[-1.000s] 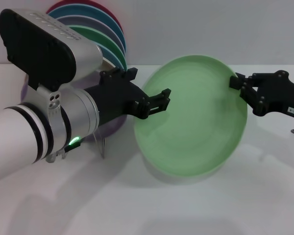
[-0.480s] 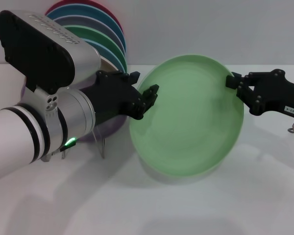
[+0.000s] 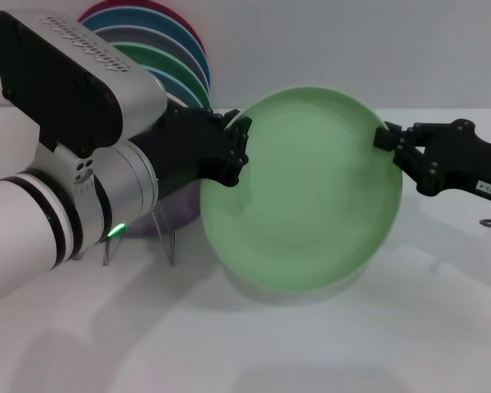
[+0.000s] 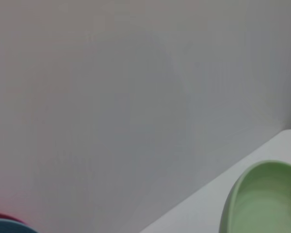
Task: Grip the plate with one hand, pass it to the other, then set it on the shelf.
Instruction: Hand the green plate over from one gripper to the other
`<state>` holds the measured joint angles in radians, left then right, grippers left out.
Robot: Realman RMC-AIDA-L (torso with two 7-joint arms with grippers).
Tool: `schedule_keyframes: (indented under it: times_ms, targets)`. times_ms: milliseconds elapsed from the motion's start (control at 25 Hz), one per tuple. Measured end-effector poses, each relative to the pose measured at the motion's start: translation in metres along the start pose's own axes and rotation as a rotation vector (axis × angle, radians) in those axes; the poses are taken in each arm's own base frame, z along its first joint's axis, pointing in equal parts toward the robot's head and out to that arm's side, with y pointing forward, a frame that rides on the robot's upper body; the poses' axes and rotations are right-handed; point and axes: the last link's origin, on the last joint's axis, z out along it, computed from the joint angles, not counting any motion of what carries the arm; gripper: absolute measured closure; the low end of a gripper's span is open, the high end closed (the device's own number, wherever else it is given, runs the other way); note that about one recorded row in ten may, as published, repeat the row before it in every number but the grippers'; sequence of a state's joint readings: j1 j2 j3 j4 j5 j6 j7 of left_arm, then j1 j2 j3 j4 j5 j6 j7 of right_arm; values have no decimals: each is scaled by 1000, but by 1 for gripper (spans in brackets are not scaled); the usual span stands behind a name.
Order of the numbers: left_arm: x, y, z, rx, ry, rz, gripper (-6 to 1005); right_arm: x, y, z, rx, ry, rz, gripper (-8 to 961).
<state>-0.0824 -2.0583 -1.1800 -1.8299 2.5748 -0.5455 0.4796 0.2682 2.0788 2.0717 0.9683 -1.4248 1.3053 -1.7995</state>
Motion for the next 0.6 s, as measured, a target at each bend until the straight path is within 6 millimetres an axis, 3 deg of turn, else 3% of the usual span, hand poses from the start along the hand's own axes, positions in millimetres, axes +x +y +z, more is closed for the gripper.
schedule_keyframes:
  times_ms: [200, 360, 600]
  targets:
    - [2, 4, 0, -6, 16, 25, 894, -1, 2, -6, -3, -33, 21, 873]
    - [5, 5, -2, 0, 36, 36, 926, 5, -1, -13, 39, -82, 61, 803]
    - [7, 7, -6, 21, 79, 74, 935, 15, -10, -45, 175, -204, 130, 698]
